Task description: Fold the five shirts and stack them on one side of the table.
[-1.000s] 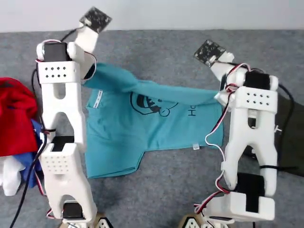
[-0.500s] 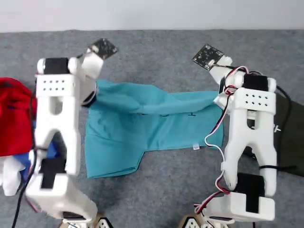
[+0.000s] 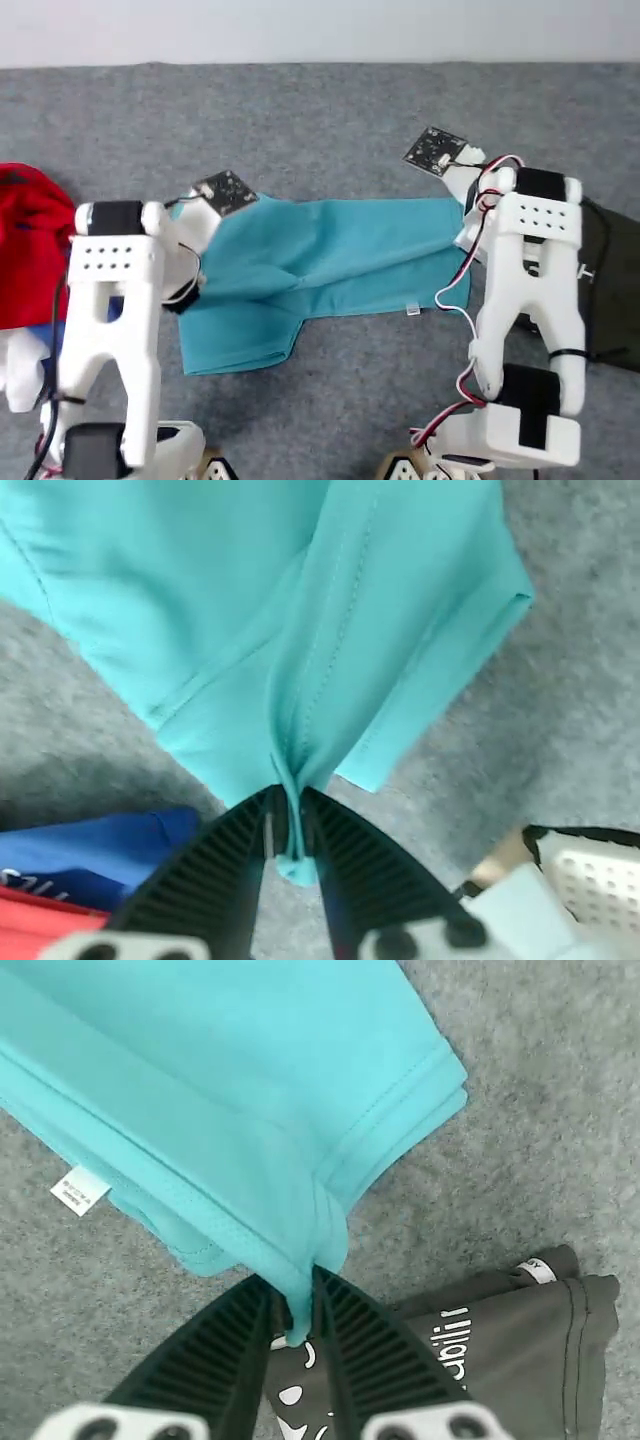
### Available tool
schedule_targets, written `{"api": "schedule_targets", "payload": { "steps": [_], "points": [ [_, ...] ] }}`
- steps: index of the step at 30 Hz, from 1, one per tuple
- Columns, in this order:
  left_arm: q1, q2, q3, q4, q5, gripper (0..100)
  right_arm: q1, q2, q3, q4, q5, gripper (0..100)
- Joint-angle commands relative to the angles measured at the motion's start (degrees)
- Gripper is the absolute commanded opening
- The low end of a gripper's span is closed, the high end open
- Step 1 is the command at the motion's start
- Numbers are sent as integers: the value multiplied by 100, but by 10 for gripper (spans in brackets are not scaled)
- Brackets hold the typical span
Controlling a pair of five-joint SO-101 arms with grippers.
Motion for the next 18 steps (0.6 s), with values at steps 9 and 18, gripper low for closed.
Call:
{"api": "schedule_targets", "payload": {
  "steps": [9,18],
  "points": [
    [-141,-598,286,-387,-62,58,189,-119,-149,673,35,155],
    [-563,-2119,303,-237,-70,167,444,-110,-1196,1666,26,214]
  ]
}}
